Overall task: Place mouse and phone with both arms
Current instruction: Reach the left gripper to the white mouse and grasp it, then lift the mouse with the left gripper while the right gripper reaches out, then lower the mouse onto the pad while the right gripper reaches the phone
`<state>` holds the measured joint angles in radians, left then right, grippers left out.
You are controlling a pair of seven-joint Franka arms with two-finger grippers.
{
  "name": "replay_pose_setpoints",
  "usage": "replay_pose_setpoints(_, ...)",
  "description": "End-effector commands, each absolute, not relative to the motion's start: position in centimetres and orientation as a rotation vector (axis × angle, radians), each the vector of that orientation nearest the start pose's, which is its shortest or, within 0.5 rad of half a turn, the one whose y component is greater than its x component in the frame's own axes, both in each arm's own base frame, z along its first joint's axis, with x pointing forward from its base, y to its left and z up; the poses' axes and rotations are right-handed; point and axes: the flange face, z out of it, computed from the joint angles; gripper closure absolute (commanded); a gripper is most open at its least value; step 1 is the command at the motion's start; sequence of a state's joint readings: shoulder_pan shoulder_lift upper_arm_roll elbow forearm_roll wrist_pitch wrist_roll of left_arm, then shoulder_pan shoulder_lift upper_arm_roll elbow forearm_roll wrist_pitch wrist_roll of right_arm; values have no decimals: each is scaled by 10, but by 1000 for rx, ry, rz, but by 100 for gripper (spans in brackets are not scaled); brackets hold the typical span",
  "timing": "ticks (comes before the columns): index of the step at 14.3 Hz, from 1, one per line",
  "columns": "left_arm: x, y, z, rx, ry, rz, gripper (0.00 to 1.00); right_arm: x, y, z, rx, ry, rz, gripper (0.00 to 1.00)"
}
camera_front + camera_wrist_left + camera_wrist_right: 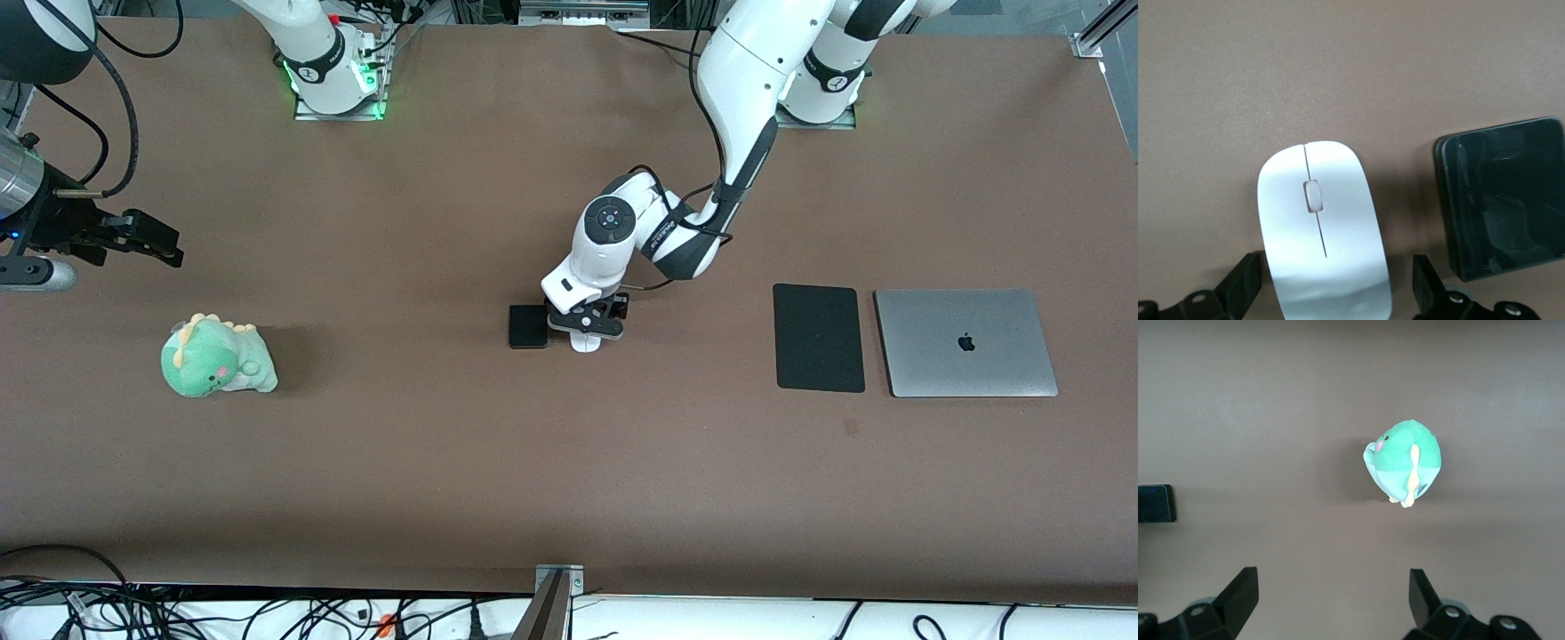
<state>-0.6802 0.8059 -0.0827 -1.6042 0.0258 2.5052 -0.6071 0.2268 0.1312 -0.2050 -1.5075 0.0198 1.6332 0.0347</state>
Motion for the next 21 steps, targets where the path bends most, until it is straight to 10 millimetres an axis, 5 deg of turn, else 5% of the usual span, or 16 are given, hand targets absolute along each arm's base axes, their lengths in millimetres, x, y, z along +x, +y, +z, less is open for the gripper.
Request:
replay_pose_setpoints(1,516,-480,168,-3204,249,-139,25,600,26,590,-3147,-3,-9,0)
replay_pose_setpoints(3,521,-478,176,-3209,239,-152,66,600,26,590,-3146,-3,-7,0)
replay_pose_setpoints(4,526,-474,182,-3210,234,-162,74,600,25,590,-3146,-1,-9,0)
replay_pose_setpoints(9,566,-426,253,-3186,103,-121,75,600,29,590,-3147,-11,-7,0)
replay_pose_setpoints(13,608,-311,318,-3089,110,110,74,602,62,579,-3159,-99,18,0)
replay_pose_setpoints(16,635,-217,344,-3067,184,222,73,606,103,556,-3168,-205,62,0)
replay_pose_setpoints(19,652,-117,331,-3071,278,327,67,614,144,524,-3165,-278,96,0)
replay_pose_setpoints(21,658,-77,316,-3082,259,360,67,619,176,499,-3170,-347,91,0)
